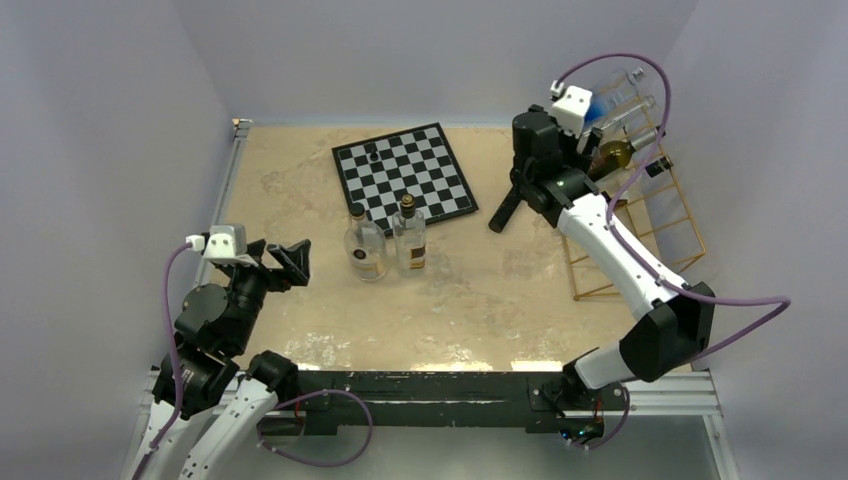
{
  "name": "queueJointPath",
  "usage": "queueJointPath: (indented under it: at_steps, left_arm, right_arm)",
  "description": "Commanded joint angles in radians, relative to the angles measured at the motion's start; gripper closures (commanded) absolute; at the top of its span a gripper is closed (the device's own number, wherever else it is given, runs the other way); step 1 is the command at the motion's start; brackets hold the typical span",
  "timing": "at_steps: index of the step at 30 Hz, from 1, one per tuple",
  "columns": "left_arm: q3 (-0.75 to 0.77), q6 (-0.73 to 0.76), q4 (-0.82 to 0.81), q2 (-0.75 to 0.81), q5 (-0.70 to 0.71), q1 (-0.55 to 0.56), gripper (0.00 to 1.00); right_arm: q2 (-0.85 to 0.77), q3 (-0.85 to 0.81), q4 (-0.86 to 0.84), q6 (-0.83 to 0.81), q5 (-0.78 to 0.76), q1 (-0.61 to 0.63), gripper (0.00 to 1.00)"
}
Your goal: Take the wine bottle off the wine rack
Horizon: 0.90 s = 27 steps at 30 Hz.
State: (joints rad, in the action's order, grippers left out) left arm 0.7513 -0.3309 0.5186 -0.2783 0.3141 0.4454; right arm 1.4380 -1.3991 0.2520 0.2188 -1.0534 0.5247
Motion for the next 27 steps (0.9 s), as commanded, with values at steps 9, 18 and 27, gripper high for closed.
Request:
queueJointPath:
  at_steps: [9, 18, 27]
  left_arm:
    - [0.014, -0.003, -0.018, 0.020, -0.023, 0.003, 0.06]
    - [0.000, -0.005, -0.033, 0.014, -0.026, 0.003, 0.07]
    - [-0.004, -0.005, -0.030, 0.011, 0.006, 0.003, 0.07]
  right_arm:
    - [0.187, -0.213, 0.679, 0.742, -0.256, -0.313, 0.14]
    - [0.516, -0.612, 1.556, 1.549, -0.274, -0.439, 0.16]
    - [0.559, -0.614, 1.308, 1.288, -0.224, -0.491, 0.17]
